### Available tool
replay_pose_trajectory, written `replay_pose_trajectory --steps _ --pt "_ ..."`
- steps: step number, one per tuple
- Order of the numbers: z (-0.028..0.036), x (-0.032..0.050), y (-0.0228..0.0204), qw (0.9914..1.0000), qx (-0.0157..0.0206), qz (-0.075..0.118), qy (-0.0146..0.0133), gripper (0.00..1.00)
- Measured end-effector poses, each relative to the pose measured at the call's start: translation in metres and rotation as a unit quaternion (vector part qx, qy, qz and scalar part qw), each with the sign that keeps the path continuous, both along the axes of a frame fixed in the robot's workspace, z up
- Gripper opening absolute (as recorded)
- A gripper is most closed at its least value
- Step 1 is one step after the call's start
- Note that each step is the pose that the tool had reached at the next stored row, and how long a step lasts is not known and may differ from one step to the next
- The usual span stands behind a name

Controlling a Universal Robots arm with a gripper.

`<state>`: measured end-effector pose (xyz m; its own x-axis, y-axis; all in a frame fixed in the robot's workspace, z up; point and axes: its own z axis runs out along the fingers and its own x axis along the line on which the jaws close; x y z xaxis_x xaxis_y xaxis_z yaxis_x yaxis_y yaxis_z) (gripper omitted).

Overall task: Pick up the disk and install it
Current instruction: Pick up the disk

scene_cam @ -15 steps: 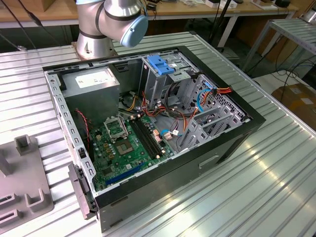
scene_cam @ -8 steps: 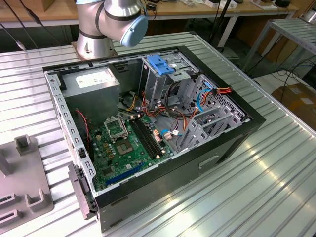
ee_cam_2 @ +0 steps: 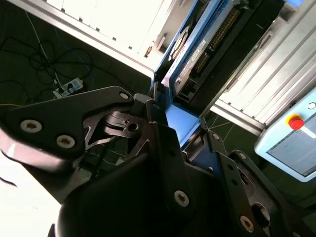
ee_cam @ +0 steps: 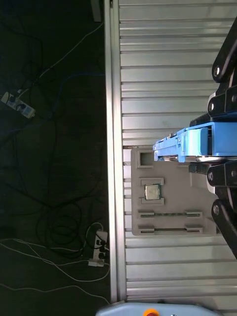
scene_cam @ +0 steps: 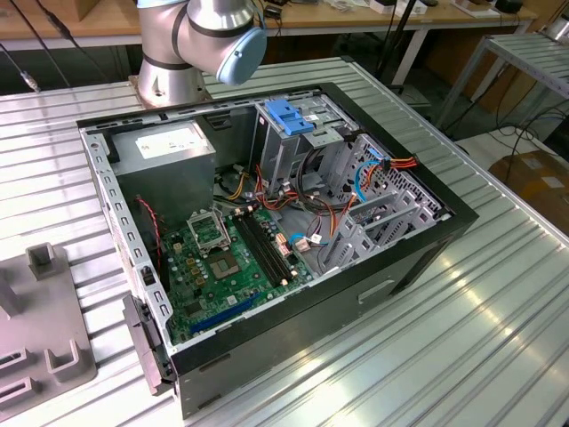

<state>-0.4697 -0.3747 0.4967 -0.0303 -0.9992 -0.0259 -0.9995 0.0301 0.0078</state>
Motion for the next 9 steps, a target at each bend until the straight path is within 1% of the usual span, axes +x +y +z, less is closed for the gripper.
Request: replay_pose_trajectory --steps 4,8,9 --pt "0.0001 0.0001 0.0000 1.00000 0.0001 0.000 0.0000 0.37" --pt "0.0001 0.0045 0.0000 1.00000 0.0001 0.000 0.0000 0.37" --pt "0.0001 0.0069 0.0000 1.00000 0.0001 0.000 0.0001 0.37"
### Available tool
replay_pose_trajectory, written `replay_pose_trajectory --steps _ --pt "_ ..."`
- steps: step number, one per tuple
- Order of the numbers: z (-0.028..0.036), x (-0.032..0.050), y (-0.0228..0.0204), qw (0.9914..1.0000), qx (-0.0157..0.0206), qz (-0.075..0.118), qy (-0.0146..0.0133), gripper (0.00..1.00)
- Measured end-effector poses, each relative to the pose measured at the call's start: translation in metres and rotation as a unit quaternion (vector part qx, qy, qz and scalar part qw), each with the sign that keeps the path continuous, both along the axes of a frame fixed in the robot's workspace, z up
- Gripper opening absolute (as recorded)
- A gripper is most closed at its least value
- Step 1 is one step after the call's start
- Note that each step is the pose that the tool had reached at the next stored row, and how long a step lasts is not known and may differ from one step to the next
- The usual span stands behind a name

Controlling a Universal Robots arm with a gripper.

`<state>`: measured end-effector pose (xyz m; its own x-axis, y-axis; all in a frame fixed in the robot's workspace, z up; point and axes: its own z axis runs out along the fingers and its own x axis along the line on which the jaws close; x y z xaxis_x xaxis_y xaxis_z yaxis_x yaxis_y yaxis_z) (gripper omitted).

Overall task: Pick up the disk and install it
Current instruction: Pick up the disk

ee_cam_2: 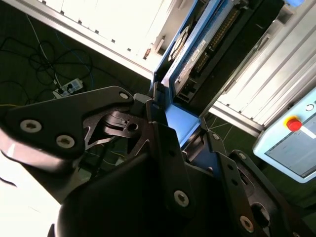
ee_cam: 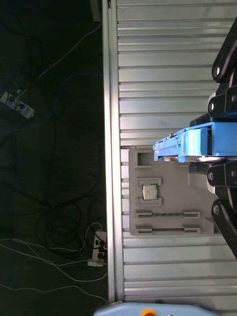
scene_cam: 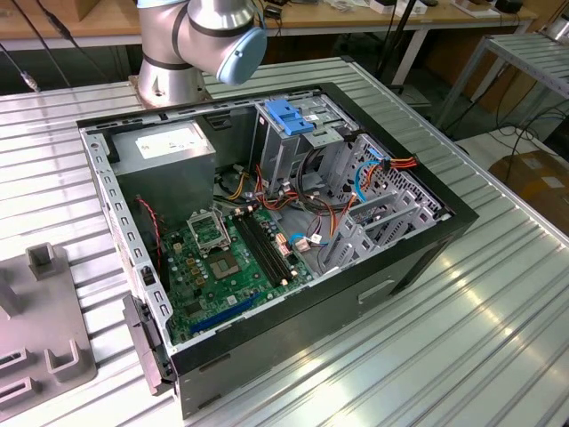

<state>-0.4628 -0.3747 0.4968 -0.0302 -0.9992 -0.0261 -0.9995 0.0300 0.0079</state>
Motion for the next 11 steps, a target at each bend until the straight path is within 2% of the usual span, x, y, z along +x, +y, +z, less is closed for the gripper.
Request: replay_pose_trajectory --steps 2,11 --pt "0.0000 0.0052 0.0000 1.00000 0.0000 0.000 0.0000 0.37" --pt "0.0000 0.0155 0.0000 1.00000 0.0000 0.000 0.0000 0.37"
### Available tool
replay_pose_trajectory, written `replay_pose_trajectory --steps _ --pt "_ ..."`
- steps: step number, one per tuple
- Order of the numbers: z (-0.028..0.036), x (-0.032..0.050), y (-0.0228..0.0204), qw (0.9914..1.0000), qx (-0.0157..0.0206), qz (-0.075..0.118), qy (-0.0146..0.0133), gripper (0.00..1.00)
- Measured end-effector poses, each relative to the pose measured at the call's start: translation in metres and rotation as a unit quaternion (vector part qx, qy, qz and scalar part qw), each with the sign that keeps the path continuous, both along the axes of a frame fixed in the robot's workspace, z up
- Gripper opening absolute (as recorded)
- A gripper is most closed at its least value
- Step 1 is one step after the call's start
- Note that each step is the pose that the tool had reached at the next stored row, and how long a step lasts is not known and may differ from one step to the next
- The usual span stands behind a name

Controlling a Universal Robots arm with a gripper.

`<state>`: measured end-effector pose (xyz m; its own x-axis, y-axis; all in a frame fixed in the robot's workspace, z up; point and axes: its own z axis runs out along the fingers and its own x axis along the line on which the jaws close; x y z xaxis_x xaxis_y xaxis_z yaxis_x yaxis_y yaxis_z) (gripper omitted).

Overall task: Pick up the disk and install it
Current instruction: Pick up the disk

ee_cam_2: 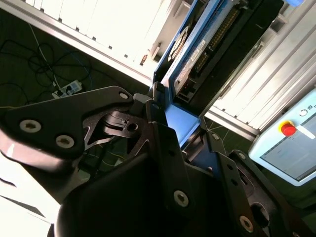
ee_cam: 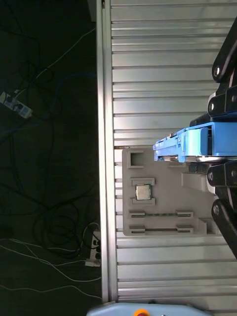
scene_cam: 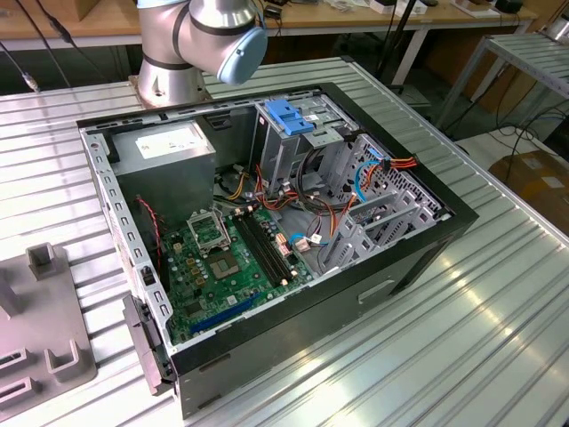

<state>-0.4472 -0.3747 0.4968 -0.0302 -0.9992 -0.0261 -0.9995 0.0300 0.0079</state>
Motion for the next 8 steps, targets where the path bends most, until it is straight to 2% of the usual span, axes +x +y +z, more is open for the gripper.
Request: replay_pose_trajectory --steps 8 --pt "0.0000 0.0078 0.0000 1.00000 0.0000 0.000 -0.0001 0.37"
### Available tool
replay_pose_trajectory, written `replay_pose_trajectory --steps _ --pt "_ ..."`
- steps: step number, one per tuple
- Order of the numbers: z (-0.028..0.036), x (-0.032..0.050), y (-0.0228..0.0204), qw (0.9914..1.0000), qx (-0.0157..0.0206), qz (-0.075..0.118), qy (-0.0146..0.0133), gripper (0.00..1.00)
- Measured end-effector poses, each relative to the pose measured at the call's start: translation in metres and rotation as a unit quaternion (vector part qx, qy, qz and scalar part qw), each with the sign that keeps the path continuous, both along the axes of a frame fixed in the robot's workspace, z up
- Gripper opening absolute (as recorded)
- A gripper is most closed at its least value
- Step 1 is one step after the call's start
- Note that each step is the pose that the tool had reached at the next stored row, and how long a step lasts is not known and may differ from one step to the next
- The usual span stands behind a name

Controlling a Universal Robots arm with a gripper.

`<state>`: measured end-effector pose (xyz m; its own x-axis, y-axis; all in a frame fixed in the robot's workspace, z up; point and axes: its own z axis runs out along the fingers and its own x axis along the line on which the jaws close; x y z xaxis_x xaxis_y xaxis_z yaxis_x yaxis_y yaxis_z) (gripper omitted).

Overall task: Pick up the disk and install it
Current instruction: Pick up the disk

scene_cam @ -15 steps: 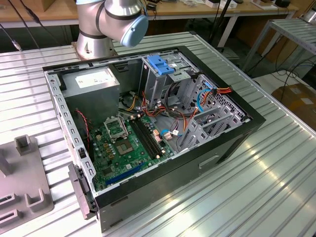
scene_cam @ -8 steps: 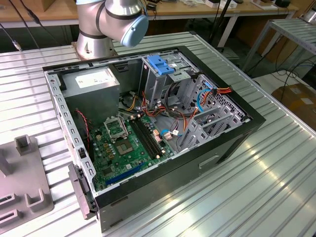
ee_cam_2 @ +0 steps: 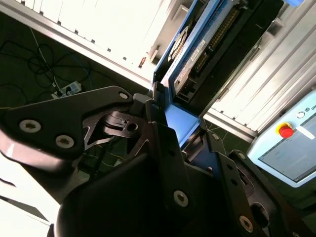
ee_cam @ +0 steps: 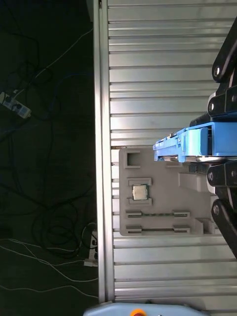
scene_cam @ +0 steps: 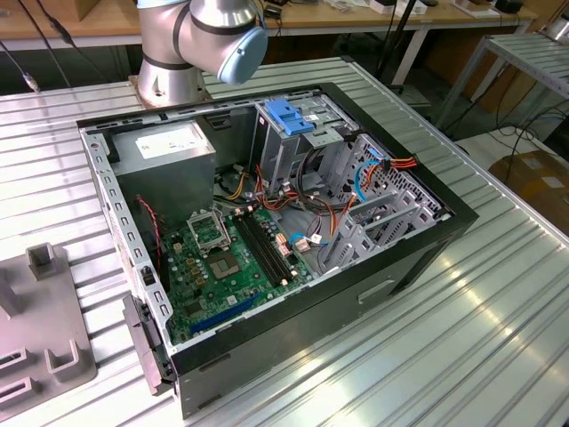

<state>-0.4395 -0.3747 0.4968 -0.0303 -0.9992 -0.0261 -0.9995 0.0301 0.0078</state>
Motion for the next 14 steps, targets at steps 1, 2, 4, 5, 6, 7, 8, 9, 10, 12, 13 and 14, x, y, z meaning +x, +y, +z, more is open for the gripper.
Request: replay_pose_trajectory --steps 1,2,4,5,6,7,8,9,10,12,13,14 --pt "0.0000 0.0008 0.0000 1.00000 0.0000 0.000 0.0000 0.37" --pt "0.0000 0.0019 0.0000 1.00000 0.0000 0.000 0.0000 0.37" --pt "0.0000 0.0046 0.0000 1.00000 0.0000 0.000 0.0000 0.37" --pt "0.0000 0.0056 0.0000 1.00000 0.0000 0.000 0.0000 0.37" --pt "0.0000 0.0065 0.0000 1.00000 0.0000 0.000 0.0000 0.37" --pt "0.0000 0.0076 0.0000 1.00000 0.0000 0.000 0.0000 0.37" --pt "0.0000 0.0086 0.0000 1.00000 0.0000 0.000 0.0000 0.37" --pt "0.0000 0.0093 0.0000 1.00000 0.0000 0.000 0.0000 0.37" --pt "0.0000 0.0104 0.0000 1.00000 0.0000 0.000 0.0000 0.37" --pt "0.0000 0.0143 0.0000 1.00000 0.0000 0.000 0.0000 0.37" --pt "0.0000 0.0157 0.0000 1.00000 0.0000 0.000 0.0000 0.37" --pt "0.0000 0.0168 0.0000 1.00000 0.0000 0.000 0.0000 0.37"
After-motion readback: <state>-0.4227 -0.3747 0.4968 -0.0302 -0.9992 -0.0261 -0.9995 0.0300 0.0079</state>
